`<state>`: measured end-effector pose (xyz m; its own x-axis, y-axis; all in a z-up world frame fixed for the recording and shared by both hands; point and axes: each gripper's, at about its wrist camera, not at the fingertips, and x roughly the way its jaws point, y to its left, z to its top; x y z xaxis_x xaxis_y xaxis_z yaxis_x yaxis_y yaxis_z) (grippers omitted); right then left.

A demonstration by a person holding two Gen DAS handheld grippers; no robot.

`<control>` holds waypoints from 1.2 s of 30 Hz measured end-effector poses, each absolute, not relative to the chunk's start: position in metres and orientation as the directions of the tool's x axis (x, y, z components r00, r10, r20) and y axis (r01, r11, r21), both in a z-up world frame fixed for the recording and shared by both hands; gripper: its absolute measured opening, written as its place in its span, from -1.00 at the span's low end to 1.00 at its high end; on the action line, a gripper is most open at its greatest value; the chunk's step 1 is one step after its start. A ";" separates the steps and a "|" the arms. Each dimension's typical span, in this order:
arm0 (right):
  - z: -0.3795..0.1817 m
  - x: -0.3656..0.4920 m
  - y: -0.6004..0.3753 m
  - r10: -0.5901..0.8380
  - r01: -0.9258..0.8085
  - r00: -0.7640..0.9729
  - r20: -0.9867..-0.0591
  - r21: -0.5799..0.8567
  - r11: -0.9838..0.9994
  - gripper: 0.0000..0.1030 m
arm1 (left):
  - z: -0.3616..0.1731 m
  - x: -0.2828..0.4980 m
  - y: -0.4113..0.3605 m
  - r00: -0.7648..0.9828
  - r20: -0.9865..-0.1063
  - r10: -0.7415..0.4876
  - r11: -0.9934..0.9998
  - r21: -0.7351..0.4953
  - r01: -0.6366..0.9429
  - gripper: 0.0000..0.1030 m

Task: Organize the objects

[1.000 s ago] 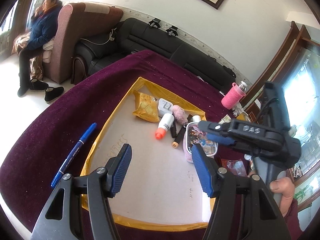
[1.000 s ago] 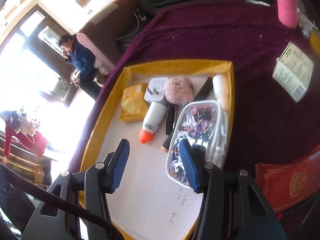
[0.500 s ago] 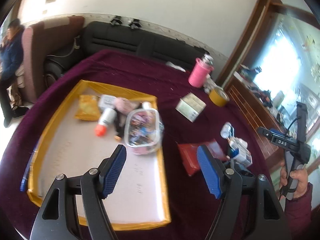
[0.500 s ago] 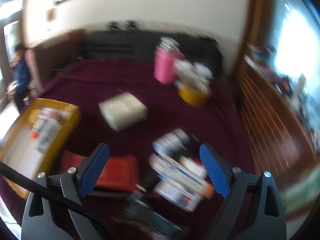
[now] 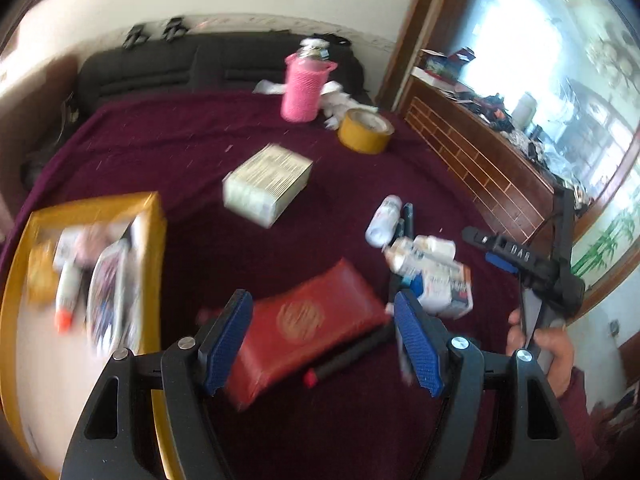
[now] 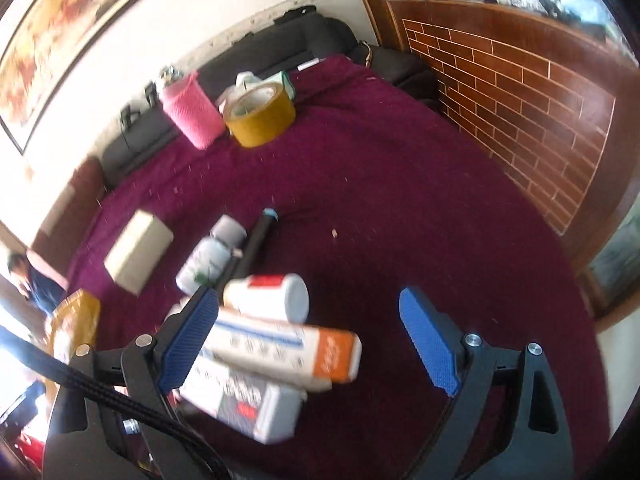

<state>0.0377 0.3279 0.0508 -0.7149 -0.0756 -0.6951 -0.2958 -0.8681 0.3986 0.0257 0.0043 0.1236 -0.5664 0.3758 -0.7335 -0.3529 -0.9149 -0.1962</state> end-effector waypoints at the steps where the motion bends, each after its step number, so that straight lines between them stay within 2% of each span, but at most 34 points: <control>1: 0.048 0.037 0.329 -0.076 -0.296 -0.722 -0.688 0.406 -0.864 0.79 | 0.126 0.015 0.021 -0.575 -0.731 0.368 -0.911 -0.160 -0.380 0.31; 4: 0.039 0.040 0.339 -0.083 -0.304 -0.726 -0.683 0.426 -0.852 0.79 | 0.121 -0.016 0.067 -0.587 -0.731 0.348 -0.896 -0.075 -0.437 0.31; 9: 0.036 0.046 0.356 -0.115 -0.330 -0.737 -0.666 0.503 -0.799 0.79 | 0.080 -0.069 0.128 -0.503 -0.791 0.347 -0.866 -0.064 -0.495 0.30; 12: 0.036 0.045 0.359 -0.127 -0.325 -0.739 -0.662 0.515 -0.793 0.79 | 0.057 -0.086 0.149 -0.500 -0.810 0.306 -0.855 -0.002 -0.519 0.22; 13: 0.035 0.044 0.359 -0.141 -0.322 -0.735 -0.663 0.524 -0.788 0.79 | 0.055 -0.088 0.152 -0.497 -0.809 0.315 -0.850 -0.006 -0.527 0.13; 18: 0.024 0.038 0.361 -0.203 -0.322 -0.706 -0.679 0.562 -0.762 0.79 | 0.043 -0.100 0.160 -0.472 -0.820 0.323 -0.831 -0.008 -0.556 -0.09; 26: 0.020 0.037 0.362 -0.198 -0.337 -0.702 -0.685 0.564 -0.754 0.79 | 0.029 -0.108 0.178 -0.457 -0.819 0.348 -0.822 -0.031 -0.569 -0.09; 30: 0.020 0.037 0.359 -0.180 -0.339 -0.698 -0.693 0.541 -0.769 0.79 | 0.020 -0.111 0.179 -0.389 -0.843 0.372 -0.813 -0.094 -0.575 -0.09; 31: 0.020 0.037 0.359 -0.177 -0.339 -0.697 -0.695 0.537 -0.773 0.79 | 0.021 -0.106 0.180 -0.418 -0.834 0.361 -0.808 -0.056 -0.587 -0.10; 33: 0.020 0.037 0.358 -0.174 -0.338 -0.698 -0.695 0.533 -0.776 0.79 | 0.023 -0.101 0.180 -0.419 -0.840 0.345 -0.803 -0.033 -0.596 -0.22; 36: 0.020 0.038 0.358 -0.169 -0.339 -0.698 -0.696 0.529 -0.778 0.79 | 0.031 -0.101 0.164 -0.395 -0.829 0.396 -0.822 -0.128 -0.556 -0.32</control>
